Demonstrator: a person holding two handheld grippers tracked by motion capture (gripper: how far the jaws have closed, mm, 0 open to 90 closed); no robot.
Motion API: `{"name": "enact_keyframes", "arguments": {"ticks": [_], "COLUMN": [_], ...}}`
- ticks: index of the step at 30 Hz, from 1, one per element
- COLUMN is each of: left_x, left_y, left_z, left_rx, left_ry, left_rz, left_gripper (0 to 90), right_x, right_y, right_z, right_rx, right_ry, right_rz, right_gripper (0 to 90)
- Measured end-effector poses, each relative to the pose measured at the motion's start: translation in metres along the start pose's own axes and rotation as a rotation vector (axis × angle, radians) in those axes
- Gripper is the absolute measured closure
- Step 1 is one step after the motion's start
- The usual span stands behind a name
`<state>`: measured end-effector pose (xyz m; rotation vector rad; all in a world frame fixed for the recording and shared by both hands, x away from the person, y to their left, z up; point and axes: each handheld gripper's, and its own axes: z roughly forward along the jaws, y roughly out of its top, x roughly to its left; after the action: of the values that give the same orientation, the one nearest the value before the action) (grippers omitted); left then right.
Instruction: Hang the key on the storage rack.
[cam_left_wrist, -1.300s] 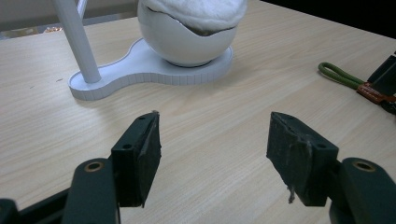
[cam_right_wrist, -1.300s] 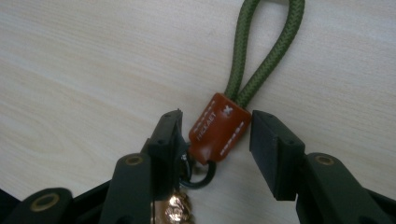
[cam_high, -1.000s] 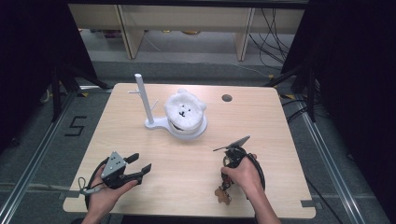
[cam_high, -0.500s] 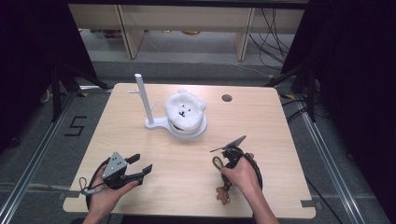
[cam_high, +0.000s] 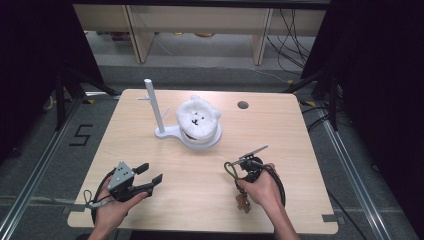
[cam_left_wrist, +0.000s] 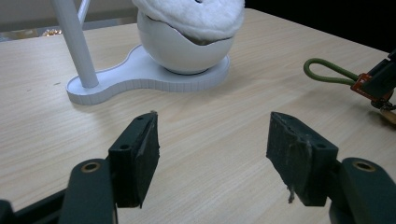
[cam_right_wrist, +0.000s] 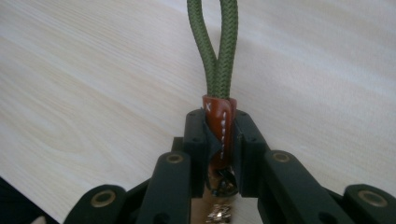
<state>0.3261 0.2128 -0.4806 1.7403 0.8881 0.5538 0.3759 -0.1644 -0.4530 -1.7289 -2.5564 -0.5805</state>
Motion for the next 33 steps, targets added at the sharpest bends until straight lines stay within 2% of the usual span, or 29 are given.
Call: {"name": "enact_keyframes", "arguments": {"ticks": [1, 2, 3, 4, 5, 6, 7, 8, 10, 11, 12, 13, 14, 17, 18, 19, 21, 26, 27, 28, 29, 30, 33], "left_x": [0.000, 0.000, 0.000, 0.000, -0.001, -0.002, -0.002, -0.002, -0.002, -0.002, -0.002, -0.002, -0.003, -0.003, -0.003, -0.003, -0.004, -0.006, -0.007, -0.007, -0.007, -0.007, -0.008], "left_y": [0.000, 0.001, 0.001, 0.001, 0.001, 0.001, 0.001, 0.001, 0.002, 0.002, 0.003, 0.003, 0.004, 0.005, 0.007, 0.007, 0.009, 0.013, 0.014, 0.015, 0.016, 0.017, 0.020], "left_z": [0.000, 0.000, 0.000, 0.000, 0.000, 0.000, 0.000, 0.001, 0.001, 0.001, 0.000, 0.000, 0.000, 0.000, 0.000, 0.000, 0.001, 0.003, 0.004, 0.004, 0.004, 0.006, 0.006], "left_rx": [-0.006, -0.007, -0.007, -0.008, -0.009, -0.008, -0.008, -0.016, -0.015, -0.016, -0.010, -0.014, -0.016, -0.019, -0.021, -0.024, -0.024, -0.012, -0.016, -0.016, -0.014, -0.030, -0.026], "left_ry": [-0.004, -0.005, -0.005, -0.007, -0.009, -0.009, -0.009, -0.021, -0.023, -0.026, -0.023, -0.027, -0.032, -0.038, -0.045, -0.049, -0.056, -0.079, -0.086, -0.092, -0.095, -0.113, -0.115], "left_rz": [-0.003, -0.002, -0.002, -0.008, -0.012, -0.019, -0.019, -0.037, -0.036, -0.037, -0.027, -0.035, -0.044, -0.057, -0.066, -0.073, -0.075, -0.059, -0.062, -0.063, -0.068, -0.073, -0.081], "left_gripper": [33.2, 33.2, 33.1, 33.1, 33.1, 33.2, 33.1, 33.1, 33.2, 33.2, 33.3, 33.3, 33.5, 33.7, 33.8, 34.0, 34.2, 34.6, 34.8, 35.0, 35.3, 35.5, 36.3], "right_x": [0.000, 0.002, 0.002, 0.003, 0.003, 0.006, 0.006, 0.005, 0.007, 0.007, 0.007, 0.007, 0.010, 0.012, 0.016, 0.013, 0.014, 0.017, 0.019, 0.019, 0.022, 0.021, 0.024], "right_y": [0.000, -0.001, -0.001, -0.001, -0.001, -0.001, -0.001, -0.001, -0.002, -0.002, -0.001, -0.001, -0.002, -0.002, -0.004, -0.002, -0.002, -0.002, -0.003, -0.003, -0.003, -0.002, -0.002], "right_z": [-0.002, -0.005, -0.005, -0.008, -0.008, -0.011, -0.011, -0.012, -0.016, -0.016, -0.018, -0.018, -0.020, -0.021, -0.022, -0.021, -0.019, -0.015, -0.015, -0.014, -0.013, -0.012, -0.011], "right_rx": [-0.014, -0.063, -0.063, -0.105, -0.105, -0.143, -0.143, -0.171, -0.221, -0.221, -0.261, -0.261, -0.281, -0.304, -0.346, -0.381, -0.423, -0.506, -0.512, -0.529, -0.540, -0.565, -0.591], "right_ry": [0.007, 0.015, 0.015, 0.024, 0.024, 0.049, 0.049, 0.066, 0.086, 0.086, 0.105, 0.105, 0.113, 0.125, 0.164, 0.158, 0.173, 0.185, 0.183, 0.180, 0.200, 0.211, 0.217], "right_rz": [-0.013, -0.037, -0.037, -0.058, -0.058, -0.048, -0.048, -0.077, -0.101, -0.101, -0.133, -0.133, -0.113, -0.114, -0.110, -0.168, -0.191, -0.222, -0.220, -0.244, -0.220, -0.249, -0.250], "right_gripper": [78.9, 79.0, 79.0, 79.0, 79.0, 79.1, 79.1, 79.1, 79.2, 79.2, 79.2, 79.2, 79.2, 79.2, 79.2, 79.2, 79.2, 79.2, 79.2, 79.2, 79.1, 79.1, 79.1]}}
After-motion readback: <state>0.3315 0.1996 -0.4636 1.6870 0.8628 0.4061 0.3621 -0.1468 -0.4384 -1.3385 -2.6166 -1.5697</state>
